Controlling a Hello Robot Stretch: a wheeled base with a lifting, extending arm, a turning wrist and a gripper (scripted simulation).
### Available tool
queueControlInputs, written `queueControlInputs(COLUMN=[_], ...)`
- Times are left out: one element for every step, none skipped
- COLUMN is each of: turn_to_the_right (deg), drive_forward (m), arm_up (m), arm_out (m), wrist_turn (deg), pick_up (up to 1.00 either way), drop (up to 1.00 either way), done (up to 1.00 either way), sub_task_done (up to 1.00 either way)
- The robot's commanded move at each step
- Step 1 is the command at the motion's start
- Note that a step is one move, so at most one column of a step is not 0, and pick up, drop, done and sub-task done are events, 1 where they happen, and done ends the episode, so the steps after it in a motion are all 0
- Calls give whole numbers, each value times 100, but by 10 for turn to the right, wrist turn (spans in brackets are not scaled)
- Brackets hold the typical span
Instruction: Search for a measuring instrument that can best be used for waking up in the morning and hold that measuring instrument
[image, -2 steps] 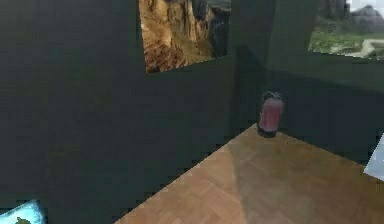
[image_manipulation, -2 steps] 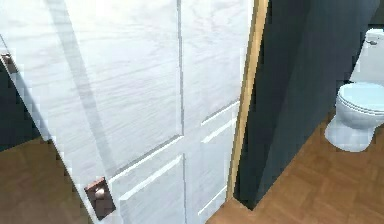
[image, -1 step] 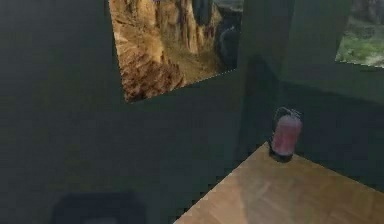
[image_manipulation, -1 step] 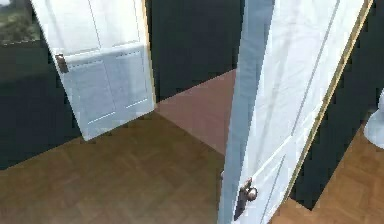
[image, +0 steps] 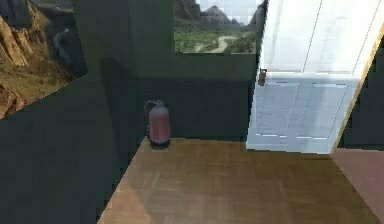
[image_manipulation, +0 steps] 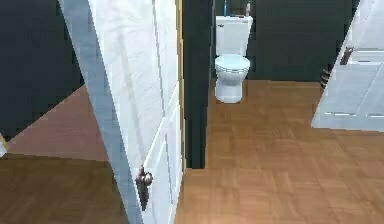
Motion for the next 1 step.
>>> queueControlInputs(turn_to_the_right=[0], drive_forward=[50], arm_up=[0], arm_out=[0], wrist_turn=[0], pick_up=[0], drop=[0], done=[0], sub_task_done=[0])
